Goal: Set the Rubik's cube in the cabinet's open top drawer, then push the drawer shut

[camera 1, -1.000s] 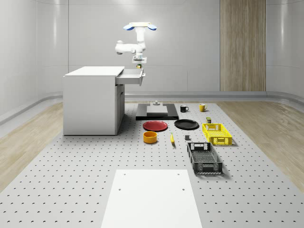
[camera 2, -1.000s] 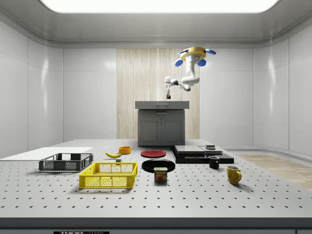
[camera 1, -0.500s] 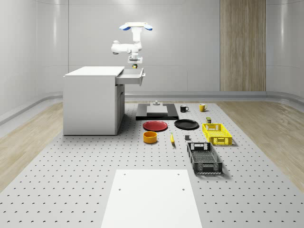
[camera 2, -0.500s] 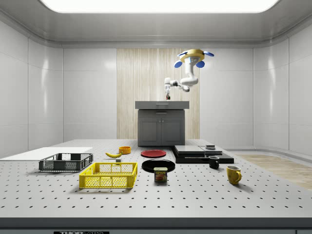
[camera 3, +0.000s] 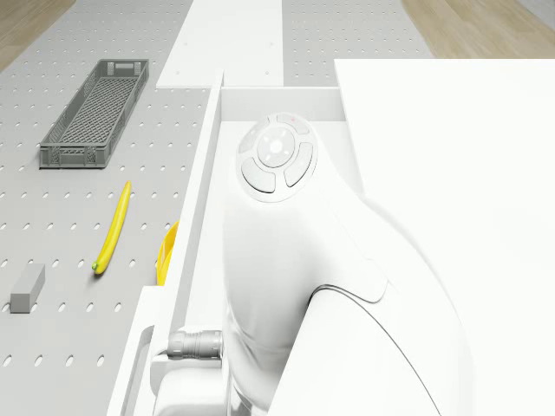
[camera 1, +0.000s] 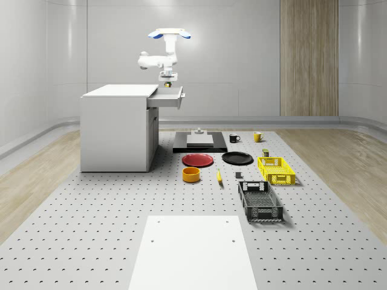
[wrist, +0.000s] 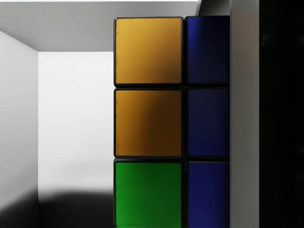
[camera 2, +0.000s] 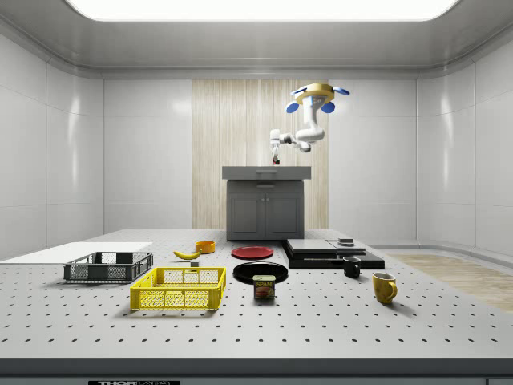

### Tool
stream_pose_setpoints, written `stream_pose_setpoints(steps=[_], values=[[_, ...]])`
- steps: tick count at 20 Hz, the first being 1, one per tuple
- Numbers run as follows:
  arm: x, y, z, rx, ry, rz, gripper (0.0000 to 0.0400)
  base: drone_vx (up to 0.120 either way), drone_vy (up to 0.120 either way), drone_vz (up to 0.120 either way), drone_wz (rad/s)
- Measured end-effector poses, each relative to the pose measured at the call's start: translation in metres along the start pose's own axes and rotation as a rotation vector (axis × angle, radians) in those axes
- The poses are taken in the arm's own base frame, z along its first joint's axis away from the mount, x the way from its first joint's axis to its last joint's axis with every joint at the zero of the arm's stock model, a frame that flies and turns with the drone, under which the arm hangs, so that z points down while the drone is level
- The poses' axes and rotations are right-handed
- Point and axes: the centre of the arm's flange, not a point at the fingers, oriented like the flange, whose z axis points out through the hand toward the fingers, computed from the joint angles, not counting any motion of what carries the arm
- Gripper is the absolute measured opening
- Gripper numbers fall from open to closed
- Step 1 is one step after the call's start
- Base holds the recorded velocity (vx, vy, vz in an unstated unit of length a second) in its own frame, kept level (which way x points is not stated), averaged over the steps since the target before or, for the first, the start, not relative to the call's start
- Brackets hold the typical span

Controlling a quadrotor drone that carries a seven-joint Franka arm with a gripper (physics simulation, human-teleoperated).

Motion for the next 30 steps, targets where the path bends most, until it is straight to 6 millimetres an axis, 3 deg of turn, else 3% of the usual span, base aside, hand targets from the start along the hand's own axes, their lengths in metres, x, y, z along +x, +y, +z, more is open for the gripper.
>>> stream_pose_setpoints(steps=[23, 30], values=[[0.0, 0.0, 0.106, 0.0, 0.0, 0.001, 0.0325, 0.0, 0.0, 0.0, 0.0], [0.0, 0.0, 0.118, 0.0, 0.0, 0.0, 0.0386, 0.0, 0.0, 0.0, 0.0]])
